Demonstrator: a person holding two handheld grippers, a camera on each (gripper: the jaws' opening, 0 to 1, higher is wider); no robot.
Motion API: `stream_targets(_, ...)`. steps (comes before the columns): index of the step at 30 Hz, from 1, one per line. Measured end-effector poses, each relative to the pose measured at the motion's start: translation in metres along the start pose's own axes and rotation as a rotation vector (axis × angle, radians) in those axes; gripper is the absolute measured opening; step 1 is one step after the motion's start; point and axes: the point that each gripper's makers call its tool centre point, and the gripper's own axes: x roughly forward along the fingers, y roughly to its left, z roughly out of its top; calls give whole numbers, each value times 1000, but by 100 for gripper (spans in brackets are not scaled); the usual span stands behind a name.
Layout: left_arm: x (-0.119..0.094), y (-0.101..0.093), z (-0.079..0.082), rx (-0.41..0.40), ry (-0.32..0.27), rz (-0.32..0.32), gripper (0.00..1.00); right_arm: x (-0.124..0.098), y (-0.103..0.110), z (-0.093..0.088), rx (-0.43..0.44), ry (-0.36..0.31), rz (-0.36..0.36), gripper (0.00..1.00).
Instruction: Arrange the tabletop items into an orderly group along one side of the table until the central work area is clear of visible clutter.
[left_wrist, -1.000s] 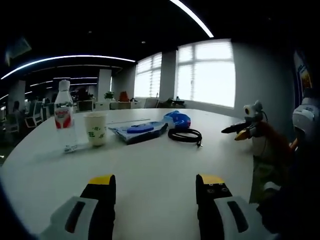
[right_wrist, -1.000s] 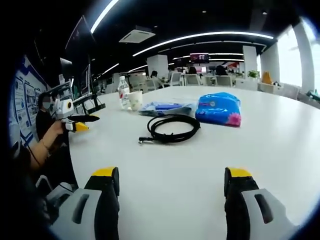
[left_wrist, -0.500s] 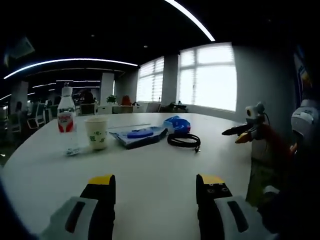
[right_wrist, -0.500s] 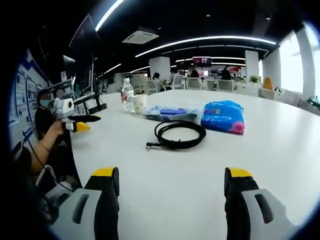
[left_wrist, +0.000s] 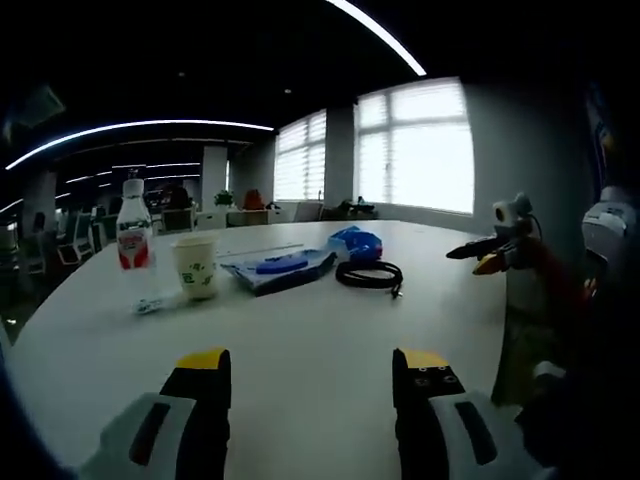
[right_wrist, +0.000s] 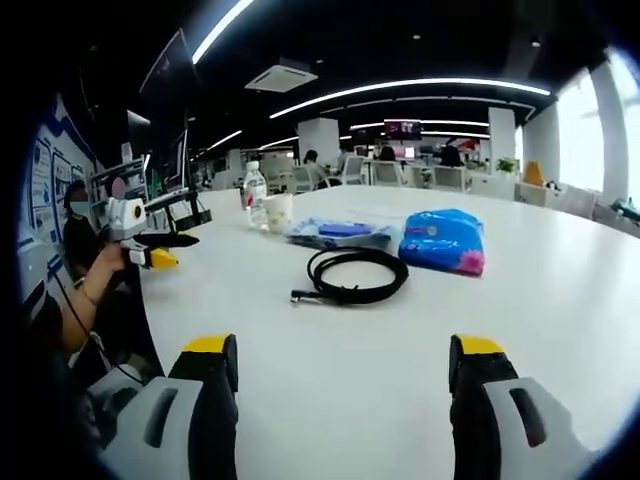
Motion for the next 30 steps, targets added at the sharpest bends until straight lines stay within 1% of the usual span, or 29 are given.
stream_targets(2, -2, 1, 2, 7, -2, 8, 65, -1, 0, 1, -4, -14, 3, 84)
stream_targets(3, -4, 2, 5, 5, -12, 8, 65, -1, 1, 2, -5, -27, 6, 83)
stream_targets(6, -4, -3, 12, 2, -40, -5, 65, 0, 4, 1, 7, -38, 10, 84)
stream_targets(7, -4, -5, 12, 11, -36, -7, 65, -1, 4, 1, 8, -38, 10, 84)
stream_targets(8, -5, -4, 10, 34, -19, -7, 65, -1, 5, 1, 6, -43, 8, 84)
stream_targets(9, -7, -5, 6, 75, 4, -14, 65, -1, 5, 1, 2, -43, 6, 84)
stream_targets(11, -7, -6, 0, 102, 37, -4, 65, 0, 4, 0, -10, -32, -13, 84)
stream_targets(12, -5, -8, 1, 98, 31, -7, 65, 1, 3, 0, -19, -26, -20, 84)
stream_targets(14, -3, -10, 4, 51, -4, -28, 65, 1, 3, -1, -23, -23, -20, 83)
stream_targets(15, -3, -12, 8, 22, -37, -40, 65, 1, 3, 0, -15, -27, -16, 83)
stream_targets(16, -3, -12, 10, 13, -54, -42, 65, 0, 4, 1, -9, -35, -7, 83)
stream_targets(19, -10, -4, 9, 10, -57, -28, 65, -1, 5, 4, -4, -48, 1, 82)
stream_targets(21, -10, -1, 6, 23, -43, -5, 65, -1, 6, 3, -11, -44, 5, 82)
stream_targets(23, -9, 0, 4, 23, -28, 7, 65, 1, 7, 2, -17, -42, 2, 81)
stream_targets(25, -8, 0, 3, 21, -26, 12, 65, 2, 7, 0, -12, -39, 1, 80)
stream_targets(28, -8, 0, 6, 18, -43, 23, 65, 4, 9, -2, -6, -40, 3, 80)
stream_targets(30, -7, 3, 4, 20, -27, 36, 65, 4, 10, -1, -3, -45, 6, 80)
